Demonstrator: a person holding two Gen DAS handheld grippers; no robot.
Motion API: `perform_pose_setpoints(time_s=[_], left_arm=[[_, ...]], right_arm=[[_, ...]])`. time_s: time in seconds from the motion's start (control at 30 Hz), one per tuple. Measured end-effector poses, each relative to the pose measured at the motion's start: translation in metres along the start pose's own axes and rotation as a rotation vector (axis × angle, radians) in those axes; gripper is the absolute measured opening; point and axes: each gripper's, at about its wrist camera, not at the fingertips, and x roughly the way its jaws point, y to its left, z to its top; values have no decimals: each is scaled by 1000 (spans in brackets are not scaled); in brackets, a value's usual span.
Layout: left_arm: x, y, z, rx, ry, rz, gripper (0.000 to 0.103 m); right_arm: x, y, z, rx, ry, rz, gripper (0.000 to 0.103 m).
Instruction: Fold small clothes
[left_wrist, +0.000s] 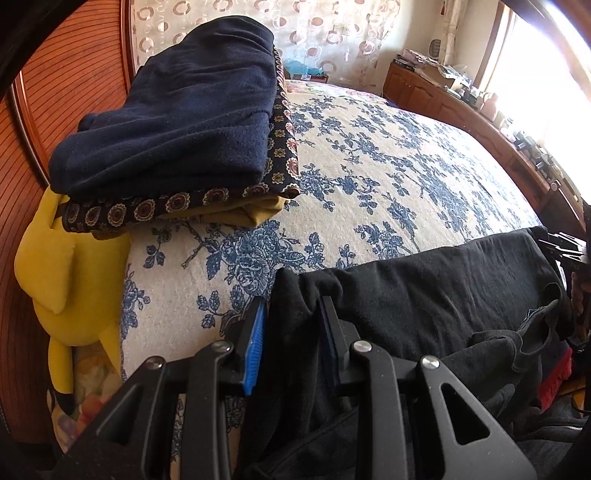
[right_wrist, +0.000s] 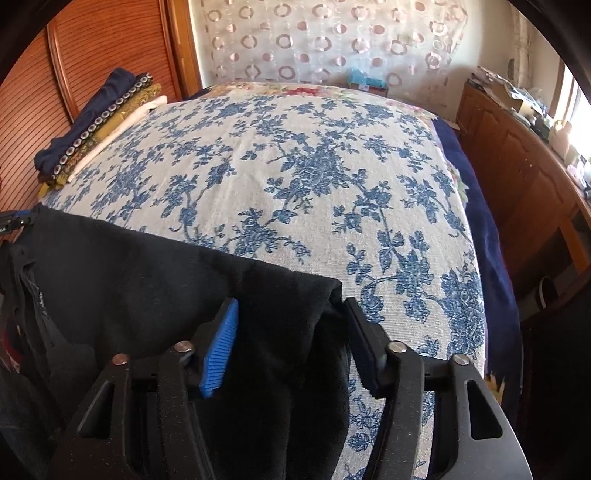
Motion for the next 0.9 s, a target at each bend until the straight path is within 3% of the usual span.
perform_pose_setpoints(time_s=[0.03,0.1,0.17,0.2,0.3,0.5,0.77,0.9], left_arm=[[1,-1,0,-1,-3,1,26],[1,-2,0,1,-12,3,26],[1,-6,-1,16,-22,6,23],[1,-8,-2,28,-23,6,14],[-6,-14,-4,47,-47,-3,5],[-64,-26,0,46,-209,-76,4],[-153,-42,27,105,-410,-149,4],[-184,-45,47,138,-488,-146,4]], right_arm=[[-1,2,0,-9,-1,15,39],[-2,7,-1,-21,-2,53,15],[-3,13,-3,-33,-1,57,14],[-4,15,-3,-31,2,70,13],[-14,23,-7,-12,-34,107,11],[-73,39,-1,-20,-153,126,10],[-182,61,26,-116,-319,73,9],[-223,62,40,-142,-397,22,9]])
